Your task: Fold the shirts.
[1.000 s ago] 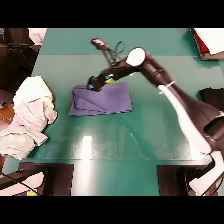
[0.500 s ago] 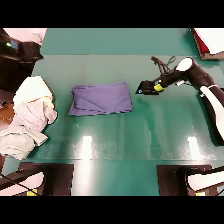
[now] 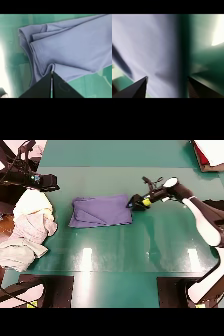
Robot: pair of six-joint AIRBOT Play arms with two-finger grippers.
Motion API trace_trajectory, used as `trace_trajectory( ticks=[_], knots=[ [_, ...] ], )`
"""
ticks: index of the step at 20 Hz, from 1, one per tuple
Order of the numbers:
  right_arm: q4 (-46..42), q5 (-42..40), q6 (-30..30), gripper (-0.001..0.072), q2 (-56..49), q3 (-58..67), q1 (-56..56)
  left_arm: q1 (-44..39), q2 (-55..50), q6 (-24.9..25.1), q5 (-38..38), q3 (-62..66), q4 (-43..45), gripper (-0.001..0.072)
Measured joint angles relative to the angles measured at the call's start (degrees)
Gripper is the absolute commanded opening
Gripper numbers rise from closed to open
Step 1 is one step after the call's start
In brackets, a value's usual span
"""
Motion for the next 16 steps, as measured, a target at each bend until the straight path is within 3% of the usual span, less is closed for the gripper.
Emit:
trace_trajectory(
  ticks=[2,3,5,6,7,13,16],
  knots=[
    [2.0,0.3,0.0,0.0553,-3.4,3.6,3.1,0.0,0.0,0.5,0.1,-0.4,-0.3,0.0026],
    [2.9,0.2,0.0,0.0472,-4.7,5.1,4.6,0.0,0.0,0.6,0.2,-0.5,-0.4,0.0026],
    [2.9,-1.0,-0.1,0.0148,-6.7,7.6,7.3,0.0,0.0,0.8,0.1,-0.7,-0.6,0.0026],
    [2.6,-1.4,-0.5,0.0049,-7.3,8.7,8.2,0.0,0.0,0.9,0.0,-0.7,-0.6,0.0027],
    [2.8,-1.6,-0.9,0.0017,-7.7,9.8,8.9,0.0,0.0,1.0,-0.2,-0.7,-0.6,0.0026],
    [3.5,-1.7,-1.7,0.0015,-3.8,15.0,5.5,0.0,0.0,1.1,-1.4,-0.8,-0.8,0.0026],
    [-3.3,-1.3,1.0,0.0015,3.8,15.8,-0.9,0.0,0.0,1.2,-2.0,-0.8,-0.8,0.0026]
  ],
)
